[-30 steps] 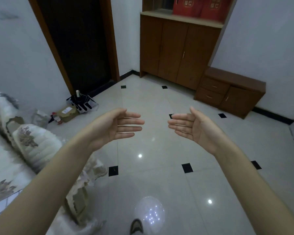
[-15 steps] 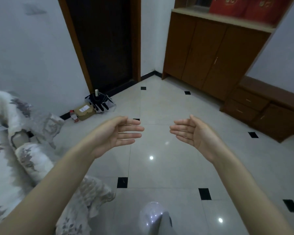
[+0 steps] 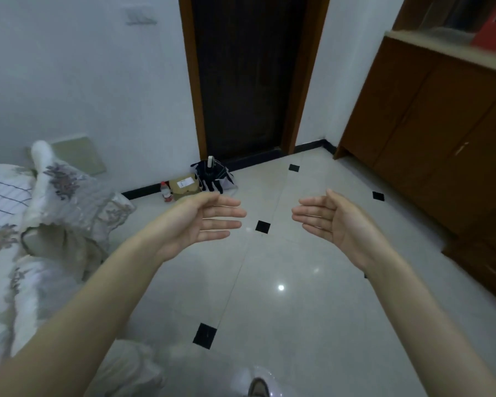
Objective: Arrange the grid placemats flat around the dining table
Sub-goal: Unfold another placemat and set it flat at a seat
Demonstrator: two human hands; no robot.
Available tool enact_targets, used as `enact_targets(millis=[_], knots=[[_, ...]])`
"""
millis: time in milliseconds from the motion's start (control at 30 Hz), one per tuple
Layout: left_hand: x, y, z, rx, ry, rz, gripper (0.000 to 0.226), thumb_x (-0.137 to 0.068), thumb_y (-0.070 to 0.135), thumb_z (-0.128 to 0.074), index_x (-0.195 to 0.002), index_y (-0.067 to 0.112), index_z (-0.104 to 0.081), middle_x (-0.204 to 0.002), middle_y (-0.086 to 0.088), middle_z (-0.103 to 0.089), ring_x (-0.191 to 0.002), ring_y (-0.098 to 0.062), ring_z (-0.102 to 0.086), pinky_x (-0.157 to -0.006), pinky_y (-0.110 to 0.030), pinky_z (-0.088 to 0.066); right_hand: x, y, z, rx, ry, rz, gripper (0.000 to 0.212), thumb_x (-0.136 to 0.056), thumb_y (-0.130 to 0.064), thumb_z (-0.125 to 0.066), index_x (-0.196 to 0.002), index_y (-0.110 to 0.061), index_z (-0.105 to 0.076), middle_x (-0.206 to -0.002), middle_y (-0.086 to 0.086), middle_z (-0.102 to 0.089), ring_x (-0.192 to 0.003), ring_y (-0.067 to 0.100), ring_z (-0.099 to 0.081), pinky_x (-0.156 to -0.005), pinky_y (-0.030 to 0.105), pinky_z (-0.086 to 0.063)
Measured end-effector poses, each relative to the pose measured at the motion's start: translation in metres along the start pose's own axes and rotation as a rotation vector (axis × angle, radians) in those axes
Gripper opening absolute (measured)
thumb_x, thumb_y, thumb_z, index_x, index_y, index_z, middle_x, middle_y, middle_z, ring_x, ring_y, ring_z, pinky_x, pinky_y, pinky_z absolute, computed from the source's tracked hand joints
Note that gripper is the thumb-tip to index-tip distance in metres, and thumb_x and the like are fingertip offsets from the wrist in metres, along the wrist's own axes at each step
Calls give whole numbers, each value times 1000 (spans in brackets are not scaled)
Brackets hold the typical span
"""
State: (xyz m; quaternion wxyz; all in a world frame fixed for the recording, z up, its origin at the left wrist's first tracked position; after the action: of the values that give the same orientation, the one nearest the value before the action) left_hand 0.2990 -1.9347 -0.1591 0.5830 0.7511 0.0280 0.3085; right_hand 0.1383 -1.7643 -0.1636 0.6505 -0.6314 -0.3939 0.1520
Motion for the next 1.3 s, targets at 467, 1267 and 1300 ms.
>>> enact_targets(millis=[467,1267,1300], knots=[[-75,32,44,81,221,20,38,-102,32,-35,-111,13,-67,-110,-6,-74,-100,-21,-71,-87,-35,-53,-140,-30,-22,1,-256,-58,48,-104,-38,-30,-112,-6,-65,-107,12,-74,-103,22,-70,-95,36,-50],[-258,143,245,261,478,-54,37,-102,26,-35,-109,7,-66,-107,-10,-74,-97,-24,-72,-93,-37,-53,-430,-118,-182,134,-452,-92,49,-104,-39,-30,-112,-8,-67,-104,10,-75,-100,19,-71,-86,27,-57],[-259,146,256,273,512,-58,37,-102,25,-35,-110,7,-66,-107,-10,-75,-97,-23,-72,-93,-37,-52,-441,-121,-194,137,-474,-99,49,-104,-38,-30,-112,-7,-66,-104,11,-75,-100,20,-71,-86,28,-57]])
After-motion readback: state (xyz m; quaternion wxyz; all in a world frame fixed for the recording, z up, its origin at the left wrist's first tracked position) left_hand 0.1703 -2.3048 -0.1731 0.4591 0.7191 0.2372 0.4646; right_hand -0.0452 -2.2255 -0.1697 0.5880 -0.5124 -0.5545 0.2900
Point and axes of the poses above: each hand's wrist, its own x-axis away from the middle knuckle, its own z-axis out of the back of the hand, y = z × x, the point moved 10 cm from there along -x, towards the middle knuckle
